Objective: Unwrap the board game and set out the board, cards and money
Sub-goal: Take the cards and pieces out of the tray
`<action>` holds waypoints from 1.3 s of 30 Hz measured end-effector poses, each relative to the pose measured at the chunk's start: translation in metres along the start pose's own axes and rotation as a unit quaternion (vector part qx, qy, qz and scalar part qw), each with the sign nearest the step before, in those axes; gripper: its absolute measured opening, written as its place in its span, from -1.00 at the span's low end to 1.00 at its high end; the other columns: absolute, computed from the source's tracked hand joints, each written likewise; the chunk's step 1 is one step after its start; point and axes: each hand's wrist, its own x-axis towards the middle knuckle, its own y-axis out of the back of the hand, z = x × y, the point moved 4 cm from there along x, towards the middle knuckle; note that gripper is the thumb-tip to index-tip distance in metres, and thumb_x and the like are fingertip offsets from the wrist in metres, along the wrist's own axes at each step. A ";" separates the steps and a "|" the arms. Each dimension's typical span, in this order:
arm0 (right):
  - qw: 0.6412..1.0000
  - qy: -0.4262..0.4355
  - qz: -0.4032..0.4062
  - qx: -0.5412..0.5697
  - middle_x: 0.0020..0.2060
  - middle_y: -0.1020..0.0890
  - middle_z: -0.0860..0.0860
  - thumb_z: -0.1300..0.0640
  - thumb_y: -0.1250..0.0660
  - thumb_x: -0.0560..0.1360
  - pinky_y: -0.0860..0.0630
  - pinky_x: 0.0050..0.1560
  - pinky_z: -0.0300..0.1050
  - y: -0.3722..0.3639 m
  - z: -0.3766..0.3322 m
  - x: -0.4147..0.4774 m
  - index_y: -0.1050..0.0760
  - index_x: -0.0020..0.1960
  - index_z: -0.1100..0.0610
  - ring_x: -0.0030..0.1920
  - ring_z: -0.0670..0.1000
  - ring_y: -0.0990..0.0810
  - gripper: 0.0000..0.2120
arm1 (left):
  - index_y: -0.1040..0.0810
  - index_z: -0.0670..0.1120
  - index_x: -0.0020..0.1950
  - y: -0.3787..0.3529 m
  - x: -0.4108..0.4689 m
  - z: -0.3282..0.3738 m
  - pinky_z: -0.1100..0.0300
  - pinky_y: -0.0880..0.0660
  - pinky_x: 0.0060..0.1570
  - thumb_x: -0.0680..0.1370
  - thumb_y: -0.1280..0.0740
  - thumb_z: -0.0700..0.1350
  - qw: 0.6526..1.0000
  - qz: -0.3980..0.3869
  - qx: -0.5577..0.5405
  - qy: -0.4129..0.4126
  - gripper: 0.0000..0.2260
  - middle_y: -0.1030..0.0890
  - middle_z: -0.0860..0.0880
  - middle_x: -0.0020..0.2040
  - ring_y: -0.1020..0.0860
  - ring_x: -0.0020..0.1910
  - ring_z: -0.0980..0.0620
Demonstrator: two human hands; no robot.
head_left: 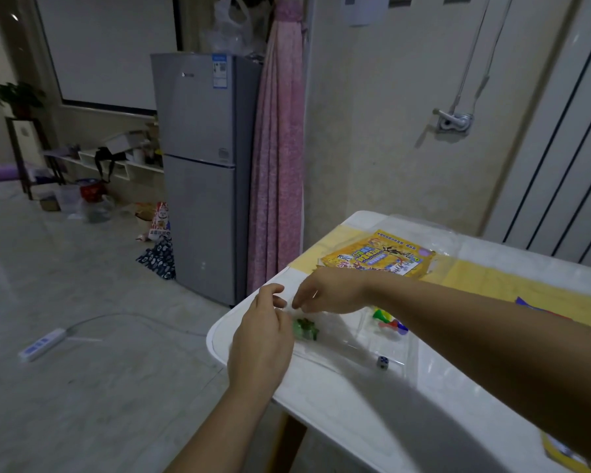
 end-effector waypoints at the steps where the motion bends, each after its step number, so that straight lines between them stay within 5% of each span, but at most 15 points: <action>1: 1.000 -0.004 -0.022 -0.004 0.22 -0.58 -0.01 0.09 -0.26 0.56 -0.37 0.19 -0.20 -0.001 0.000 0.000 -0.51 0.28 0.09 0.21 -0.01 -0.51 -0.69 | -0.35 0.10 0.26 0.000 0.000 0.000 0.08 -0.46 -0.06 0.57 -0.13 -0.21 1.000 0.003 -0.005 0.003 -0.68 -0.51 0.16 0.04 -0.53 -0.06 0.04; 5: 0.994 -0.021 -0.099 -0.032 0.25 -0.54 -0.07 -0.04 -0.33 0.52 -0.34 0.18 -0.22 -0.005 -0.001 0.002 -0.44 0.35 0.04 0.24 -0.03 -0.47 -0.57 | -0.35 0.09 0.25 0.000 0.002 -0.001 0.05 -0.47 -0.06 0.56 -0.11 -0.24 1.000 0.009 -0.012 0.010 -0.67 -0.51 0.16 0.02 -0.54 -0.08 0.03; 14: 0.995 -0.028 -0.091 0.014 0.19 -0.59 -0.05 0.06 -0.42 0.46 -0.40 0.25 -0.16 -0.001 0.003 0.009 -0.51 0.29 0.07 0.21 -0.02 -0.52 -0.59 | -0.35 0.10 0.21 0.000 0.002 -0.003 0.07 -0.46 -0.15 0.56 -0.12 -0.25 1.000 0.008 -0.023 0.017 -0.68 -0.53 0.15 0.00 -0.54 -0.15 0.04; 22: 0.991 -0.040 -0.087 -0.097 0.02 -0.65 0.08 0.03 -0.44 0.42 -0.47 -0.08 -0.15 -0.013 -0.005 0.019 -0.58 0.21 0.11 0.01 0.07 -0.58 -0.62 | -0.36 0.12 0.18 -0.001 0.003 -0.004 0.10 -0.44 -0.15 0.56 -0.12 -0.23 1.000 0.003 -0.015 0.017 -0.70 -0.53 0.17 -0.01 -0.54 -0.12 0.05; 25: 0.987 -0.056 -0.094 -0.113 -0.18 -0.54 0.06 -0.01 -0.42 0.43 -0.33 -0.35 -0.19 -0.016 -0.007 0.021 -0.59 0.13 0.18 -0.22 0.03 -0.46 -0.65 | -0.35 0.13 0.17 -0.001 0.003 -0.004 0.11 -0.42 -0.15 0.55 -0.12 -0.23 1.000 0.000 -0.016 0.021 -0.70 -0.53 0.19 -0.01 -0.53 -0.13 0.07; 29: 0.991 -0.042 -0.085 -0.098 -0.32 -0.45 0.04 0.05 -0.37 0.48 -0.24 -0.46 -0.25 -0.017 -0.009 0.016 -0.52 0.00 0.23 -0.38 -0.02 -0.35 -0.76 | -0.35 0.15 0.15 -0.001 0.003 -0.005 0.10 -0.44 -0.14 0.55 -0.11 -0.23 1.000 -0.002 -0.015 0.018 -0.70 -0.53 0.19 -0.01 -0.53 -0.12 0.06; 35: 0.998 -0.003 0.029 -0.053 -0.08 -0.57 0.11 0.14 -0.35 0.45 -0.34 -0.23 -0.10 -0.018 -0.009 0.006 -0.41 -0.10 0.11 -0.11 0.10 -0.48 -0.89 | -0.49 0.08 0.03 -0.001 0.003 -0.004 0.04 -0.46 0.00 0.53 -0.12 -0.23 1.000 0.024 -0.007 -0.017 -0.74 -0.54 0.14 0.01 -0.50 -0.03 0.06; 39: 0.992 0.013 0.084 -0.091 0.02 -0.57 0.10 0.09 -0.30 0.48 -0.23 -0.11 -0.11 -0.021 -0.007 0.002 -0.34 -0.09 0.06 0.05 0.14 -0.49 -0.87 | -0.50 0.05 -0.03 -0.001 0.002 -0.004 0.04 -0.47 -0.04 0.55 -0.13 -0.19 0.999 0.033 0.010 -0.025 -0.80 -0.54 0.12 -0.04 -0.49 -0.07 0.07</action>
